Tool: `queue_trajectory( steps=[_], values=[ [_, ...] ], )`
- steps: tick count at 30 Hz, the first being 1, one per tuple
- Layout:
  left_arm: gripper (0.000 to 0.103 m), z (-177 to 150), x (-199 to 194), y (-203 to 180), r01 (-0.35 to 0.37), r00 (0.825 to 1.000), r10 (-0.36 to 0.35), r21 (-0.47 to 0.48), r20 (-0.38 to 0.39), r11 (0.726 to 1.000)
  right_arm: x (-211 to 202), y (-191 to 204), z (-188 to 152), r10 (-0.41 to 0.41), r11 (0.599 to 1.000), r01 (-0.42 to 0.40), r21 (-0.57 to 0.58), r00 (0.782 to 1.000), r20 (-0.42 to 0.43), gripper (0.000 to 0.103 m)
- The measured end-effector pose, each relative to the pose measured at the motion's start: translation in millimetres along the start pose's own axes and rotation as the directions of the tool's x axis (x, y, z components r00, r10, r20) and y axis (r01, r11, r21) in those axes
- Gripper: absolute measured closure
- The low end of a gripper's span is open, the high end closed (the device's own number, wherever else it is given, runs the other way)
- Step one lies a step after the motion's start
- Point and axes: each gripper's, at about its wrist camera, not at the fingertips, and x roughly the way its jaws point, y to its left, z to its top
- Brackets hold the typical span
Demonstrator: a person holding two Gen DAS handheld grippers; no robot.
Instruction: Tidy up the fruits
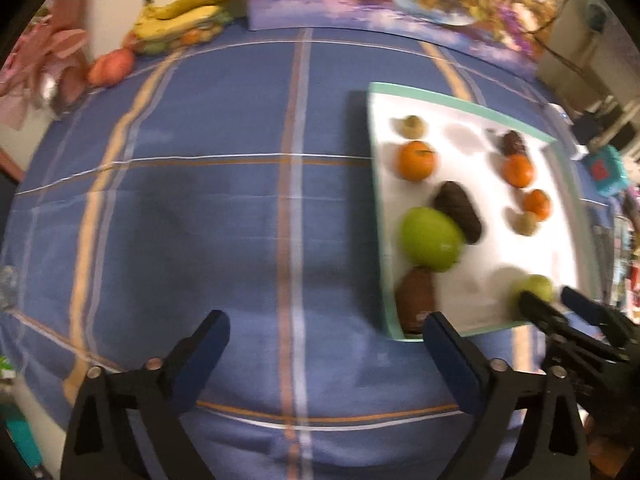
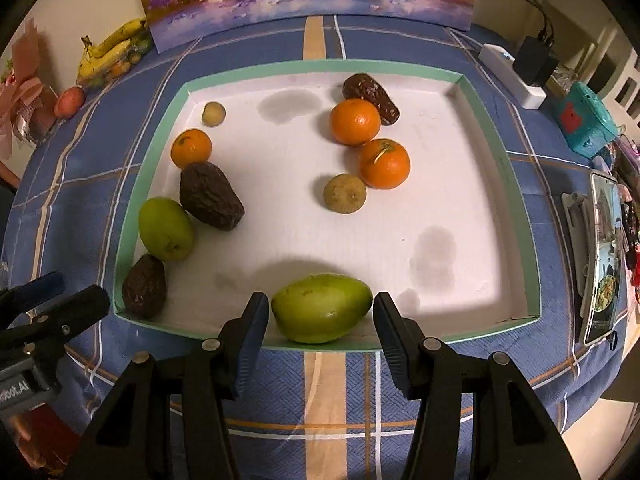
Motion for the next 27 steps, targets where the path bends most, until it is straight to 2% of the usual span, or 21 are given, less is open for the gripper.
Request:
queue_trajectory(
  steps=[2,6,8,9,15,21,27],
  values=[
    [0.0,-2.3,-1.2,8.6,-0.029,1.0,0.029,-0.014,0.008,0.999,-2.4,1.5,-1.9,-0.007,1.0,0.007,0.001,1.0,0.011,0.03],
    [0.0,-6.8,-8.1,27.2,-0.034,0.999,0.035,-0.055,0.025,0.998,-4.9,7.6,-3.4,-0.017,1.0,0.017,-0.011,0.999,0.034,0.026],
    [0.0,-9.0,-11.3,33.6,-0.025,0.999,0.027,-0.075,0.033,0.997,-11.1,9.6,-5.9,-0.025,1.0,0.026,-0.015,0.998,0.053,0.015],
    [0.0,-9.8,-12.9,36.1,-0.021,0.999,0.024,-0.083,0.038,0.996,-15.2,11.6,-7.1,-0.028,0.999,0.029,-0.017,0.997,0.068,0.014],
    [0.0,-8.9,-22.0,37.5,-0.01,0.996,0.018,-0.096,0.083,0.995,-33.7,17.2,-10.1,-0.023,0.999,0.027,-0.022,0.99,0.142,0.013],
    [0.0,-7.5,-27.0,38.3,-0.048,0.993,0.057,-0.096,0.1,0.994,-44.0,23.2,-7.5,-0.009,0.999,0.019,-0.045,0.979,0.202,0.013],
    [0.0,-6.5,-28.1,37.5,-0.083,0.99,0.092,-0.091,0.105,0.992,-48.8,25.9,-7.8,-0.01,0.999,0.021,-0.049,0.975,0.221,0.013]
  ],
)
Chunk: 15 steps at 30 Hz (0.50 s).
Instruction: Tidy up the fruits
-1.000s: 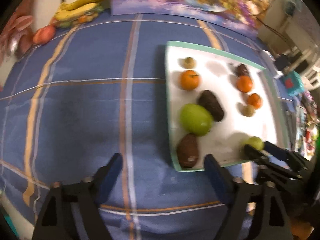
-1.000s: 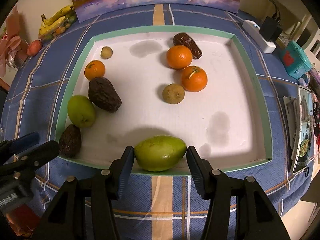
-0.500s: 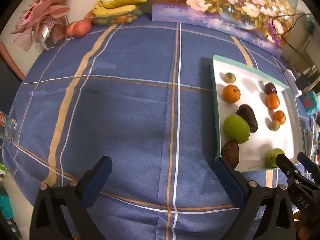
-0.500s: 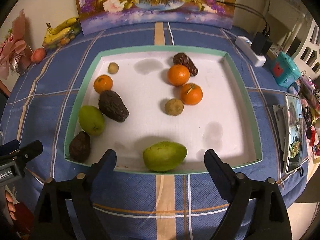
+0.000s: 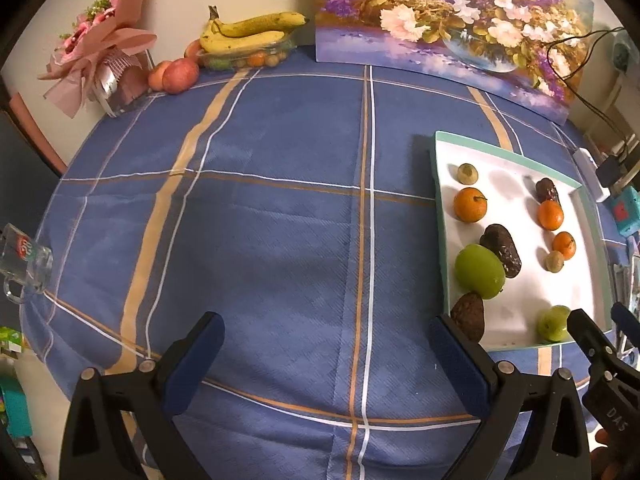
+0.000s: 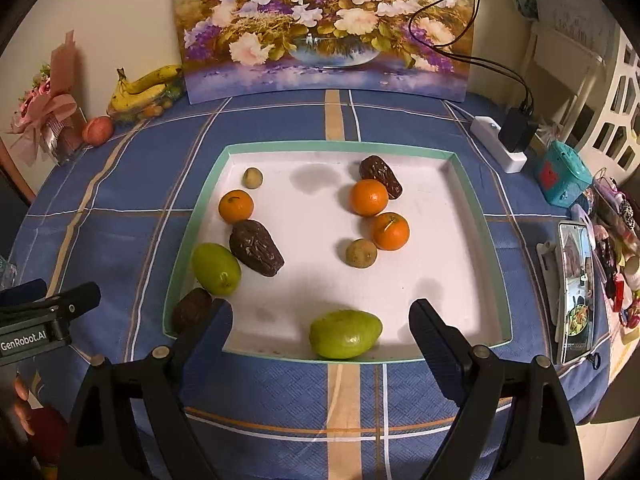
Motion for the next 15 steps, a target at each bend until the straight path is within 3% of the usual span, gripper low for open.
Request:
queue_trajectory(
  steps=[15],
  values=[
    [0.0,-1.9,-1.5,-6.6,-0.077,0.997,0.076,0.042,0.007,0.996,1.2,1.1,-1.1,-0.001,1.0,0.001,-0.005,1.0,-0.005,0.013]
  ],
)
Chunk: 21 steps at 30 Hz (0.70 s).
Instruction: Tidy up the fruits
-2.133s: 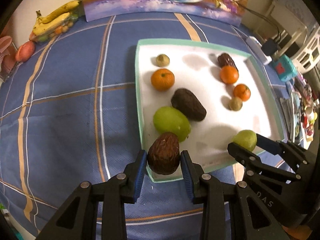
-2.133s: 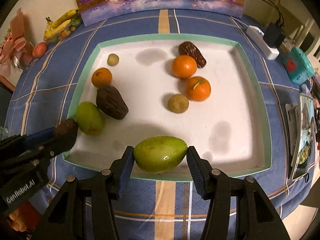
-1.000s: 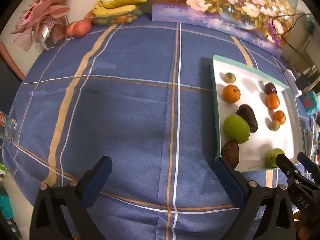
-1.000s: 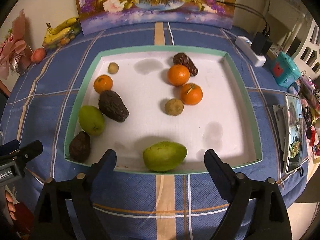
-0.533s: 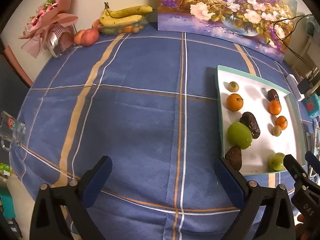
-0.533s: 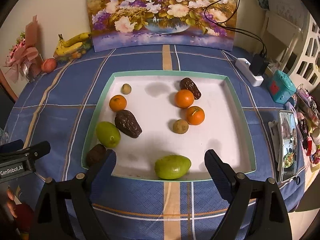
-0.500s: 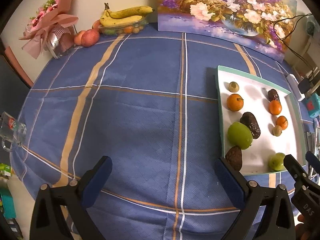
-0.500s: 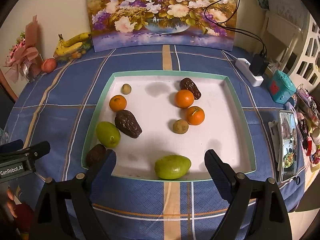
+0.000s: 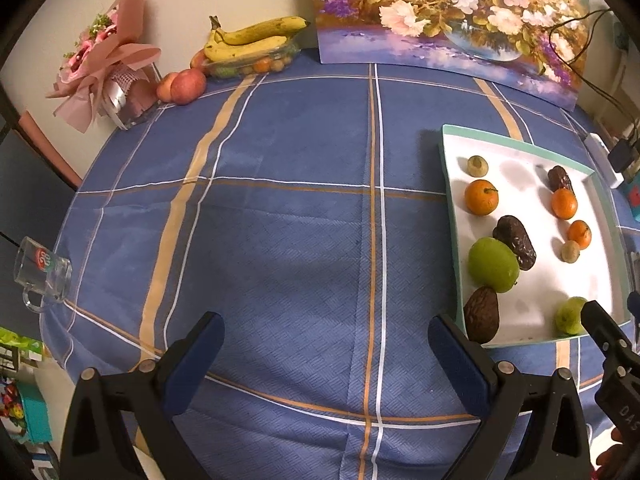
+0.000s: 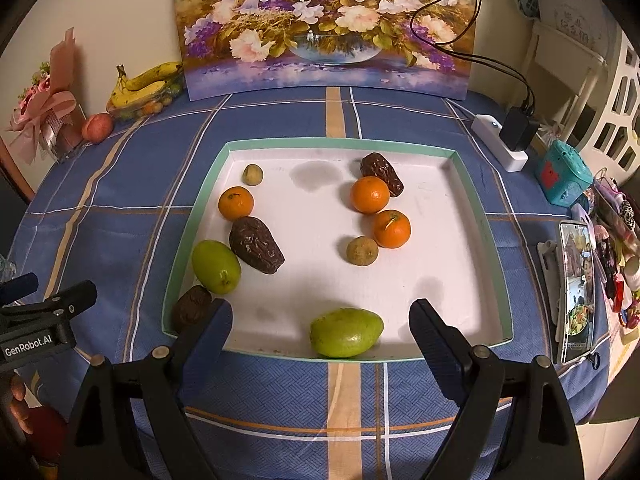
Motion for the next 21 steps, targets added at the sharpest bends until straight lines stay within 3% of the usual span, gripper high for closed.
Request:
queue_trajectory(
  steps=[21],
  values=[
    [0.0,-0.4,-0.2,-1.2,-0.052,0.999,0.052,0.011,-0.012,0.999,2.3,1.6,-1.8,0.0,1.0,0.0,-0.002,1.0,-0.004,0.013]
  ],
)
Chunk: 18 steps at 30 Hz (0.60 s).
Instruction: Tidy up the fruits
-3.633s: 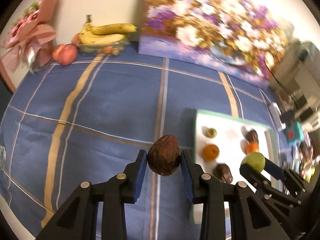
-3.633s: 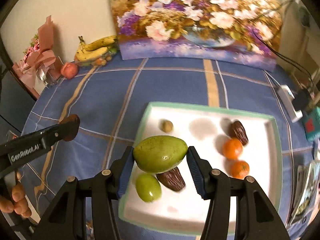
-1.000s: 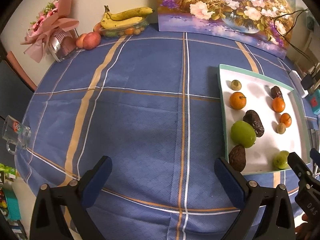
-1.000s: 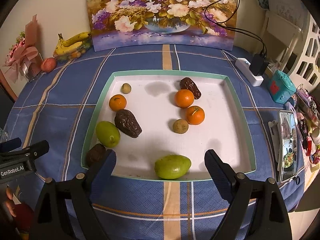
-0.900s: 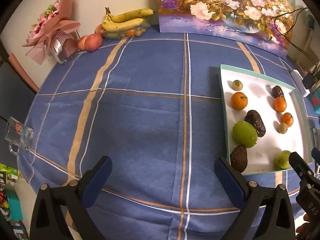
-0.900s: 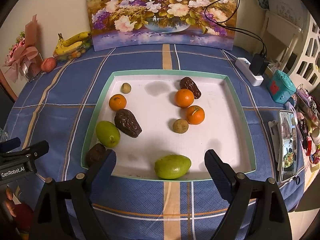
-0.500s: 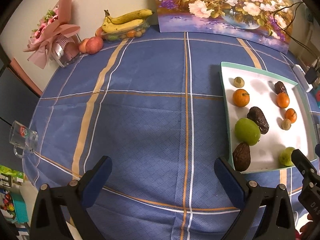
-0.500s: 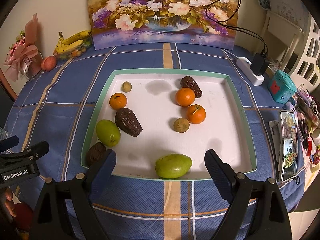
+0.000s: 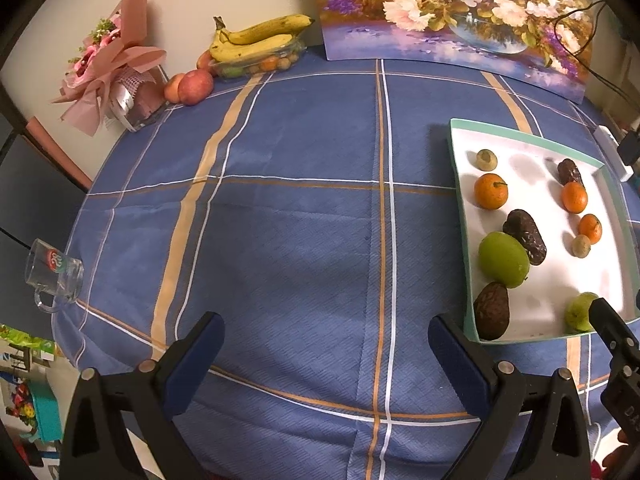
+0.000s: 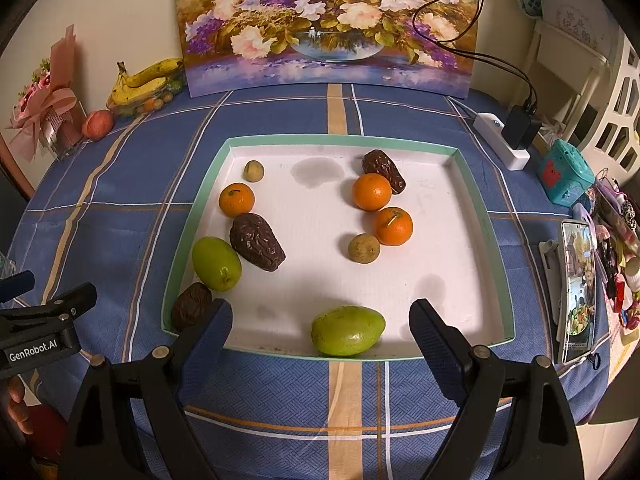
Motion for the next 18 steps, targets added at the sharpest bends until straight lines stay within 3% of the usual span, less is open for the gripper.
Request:
queue_trajectory(
  steps=[18],
  values=[
    [0.0,-0.4,1.0,1.2,-0.001,1.0,0.001,0.0,-0.005,1.0,0.1,-0.1,0.3,0.0,1.0,0.0,0.001,1.0,-0.001,0.013]
  ],
)
